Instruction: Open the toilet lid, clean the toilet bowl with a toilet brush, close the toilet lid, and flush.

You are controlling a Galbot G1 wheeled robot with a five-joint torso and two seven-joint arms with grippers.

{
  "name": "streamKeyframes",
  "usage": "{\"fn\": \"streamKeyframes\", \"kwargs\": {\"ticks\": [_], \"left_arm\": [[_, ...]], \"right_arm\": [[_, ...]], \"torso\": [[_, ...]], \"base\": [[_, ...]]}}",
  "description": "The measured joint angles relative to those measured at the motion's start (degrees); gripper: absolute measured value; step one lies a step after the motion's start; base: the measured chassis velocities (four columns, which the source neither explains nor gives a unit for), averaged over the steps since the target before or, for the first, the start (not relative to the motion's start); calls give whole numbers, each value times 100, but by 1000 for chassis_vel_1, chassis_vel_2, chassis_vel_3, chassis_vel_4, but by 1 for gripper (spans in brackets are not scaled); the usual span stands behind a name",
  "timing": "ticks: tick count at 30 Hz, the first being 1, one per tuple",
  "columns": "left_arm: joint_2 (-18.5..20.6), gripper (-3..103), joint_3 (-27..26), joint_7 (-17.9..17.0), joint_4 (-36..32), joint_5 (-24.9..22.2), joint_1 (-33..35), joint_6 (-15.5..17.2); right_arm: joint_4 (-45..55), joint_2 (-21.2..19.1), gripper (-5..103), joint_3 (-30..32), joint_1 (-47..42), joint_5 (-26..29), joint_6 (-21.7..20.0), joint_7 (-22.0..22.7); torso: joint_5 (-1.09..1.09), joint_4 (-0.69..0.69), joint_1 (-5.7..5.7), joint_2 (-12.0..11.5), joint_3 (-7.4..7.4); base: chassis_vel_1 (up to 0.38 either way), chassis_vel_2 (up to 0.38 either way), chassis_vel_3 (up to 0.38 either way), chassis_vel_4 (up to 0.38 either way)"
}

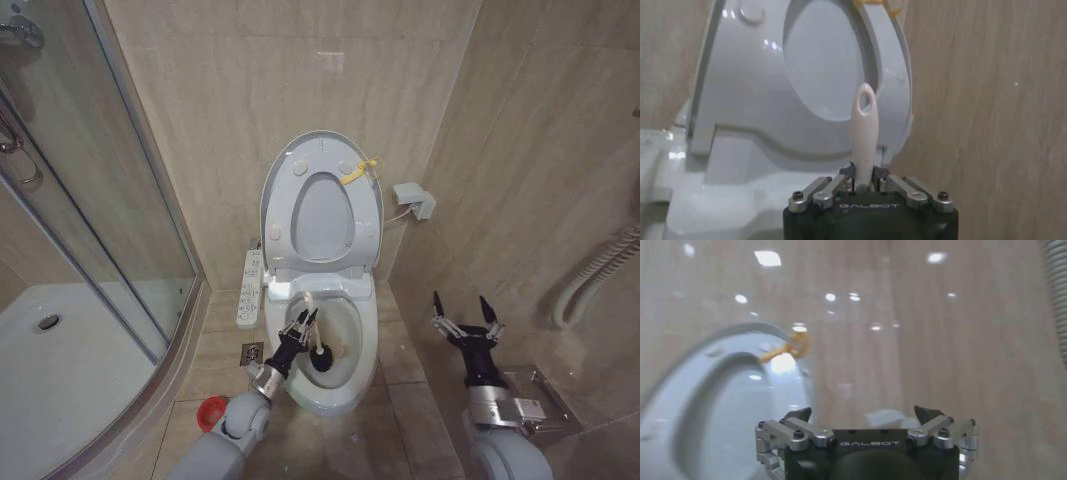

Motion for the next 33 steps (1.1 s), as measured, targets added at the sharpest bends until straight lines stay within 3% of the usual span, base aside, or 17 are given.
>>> {"fn": "streamKeyframes", "kwargs": {"ticks": [3, 16, 20, 29, 33], "left_arm": [[-44, 18, 165, 84, 378, 41, -103, -3], [378, 18, 347, -51, 525, 246, 247, 306], [336, 18, 239, -119, 607, 297, 343, 307], [350, 18, 157, -36, -610, 143, 722, 151], [376, 18, 173, 40, -717, 310, 892, 31]], "right_arm": [[-8, 29, 100, -173, -133, -203, 376, -387], [-188, 103, 100, -490, -43, -434, 418, -302], [-233, 90, 100, -543, 9, -436, 405, -282], [-250, 79, 100, -586, 18, -451, 386, -268], [-238, 79, 100, -573, -2, -452, 385, -265]], "torso": [[-1, 0, 0, 0, 0], [0, 2, 0, 1, -1], [0, -1, 0, 0, 0], [2, -1, 0, 0, 0], [1, 2, 0, 0, 0]], "base": [[0, 0, 0, 0], [0, 0, 0, 0], [0, 0, 0, 0], [0, 0, 0, 0], [0, 0, 0, 0]]}}
